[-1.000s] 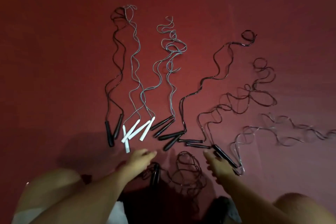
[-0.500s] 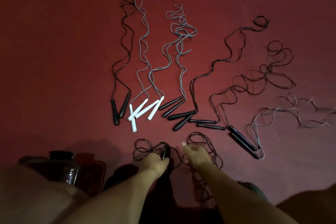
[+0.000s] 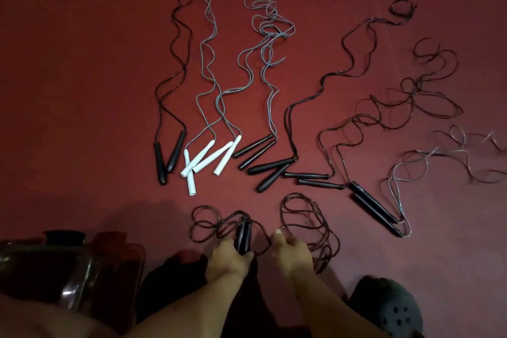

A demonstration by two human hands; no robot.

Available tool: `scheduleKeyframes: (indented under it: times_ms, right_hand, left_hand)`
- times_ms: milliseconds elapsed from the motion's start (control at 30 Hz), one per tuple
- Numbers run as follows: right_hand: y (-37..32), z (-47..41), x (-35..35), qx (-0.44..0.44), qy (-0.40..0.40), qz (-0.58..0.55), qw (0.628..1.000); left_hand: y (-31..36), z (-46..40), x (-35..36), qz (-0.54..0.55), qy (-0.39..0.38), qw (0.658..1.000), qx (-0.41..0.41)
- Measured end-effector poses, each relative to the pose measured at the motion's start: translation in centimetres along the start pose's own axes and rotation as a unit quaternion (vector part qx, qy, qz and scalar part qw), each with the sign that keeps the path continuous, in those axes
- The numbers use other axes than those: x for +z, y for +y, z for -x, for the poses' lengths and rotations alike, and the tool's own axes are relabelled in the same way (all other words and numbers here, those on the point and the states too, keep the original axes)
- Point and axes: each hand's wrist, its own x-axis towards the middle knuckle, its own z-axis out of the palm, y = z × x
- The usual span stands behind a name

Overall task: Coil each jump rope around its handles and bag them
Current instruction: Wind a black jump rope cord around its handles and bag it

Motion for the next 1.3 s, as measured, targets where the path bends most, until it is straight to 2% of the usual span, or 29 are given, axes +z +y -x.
scheduleKeyframes:
  times_ms: [133,233,333,400,500,567,667,800,933,1000,1067,1167,1233,1300]
  right_hand:
    - [0.2,-1.8,1.2,0.023,0.02,-0.049,0.998]
    - [1.7,-3.5,1.8,0.058,0.011,-0.066,0.996]
    - [-0.1,-3.2,0.9,0.069,0.0,-0.06,0.996]
    - [-2.8,-1.8,0.0,0.046,0.0,-0.085,0.995]
    - [-6.1,-0.1,-0.8,-0.033,-0.015,-0.132,0.991]
    - [-7.9,0.7,-0.6,-0.074,-0.037,-0.177,0.981]
    - [-9.9,3.0,-0.6,-0.141,-0.061,-0.184,0.971]
    - [-13.7,8.0,-2.8,-0.177,-0.143,-0.135,0.964]
    - [-18.3,11.5,-8.1,-0.092,-0.315,-0.105,0.939]
    - [-20.4,13.7,-11.1,-0.074,-0.373,-0.038,0.924]
    - [-22.8,16.6,-13.5,-0.121,-0.349,0.076,0.926]
    - [-27.0,21.5,-16.5,-0.249,-0.238,0.201,0.917]
    - [-28.2,23.6,-17.5,-0.286,-0.261,0.183,0.904]
    - [-28.1,24.7,-18.1,-0.286,-0.338,0.119,0.889]
  left_hand:
    - [0.5,-0.6,0.7,-0.059,-0.012,0.998,-0.002]
    - [0.1,-1.2,0.3,-0.039,-0.042,0.998,0.014]
    - [-0.5,-1.9,-1.4,0.022,-0.115,0.993,0.031]
    - [0.2,-1.6,-3.7,0.021,-0.185,0.982,0.041]
    - [3.4,-0.8,-9.5,-0.086,-0.302,0.946,0.077]
    - [6.0,-0.6,-13.8,-0.156,-0.342,0.921,0.1]
    - [8.9,2.1,-19.2,-0.225,-0.344,0.9,0.143]
    - [11.4,8.7,-24.1,-0.256,-0.352,0.876,0.21]
    - [12.4,13.1,-28.5,-0.2,-0.285,0.886,0.306]
    - [12.1,15.0,-30.4,-0.15,-0.287,0.883,0.338]
    - [11.7,16.7,-31.8,-0.122,-0.286,0.878,0.363]
    - [11.7,19.6,-33.7,-0.071,-0.274,0.877,0.389]
    - [11.5,21.0,-34.4,-0.044,-0.266,0.877,0.398]
    - [11.3,21.9,-35.0,-0.032,-0.263,0.877,0.402]
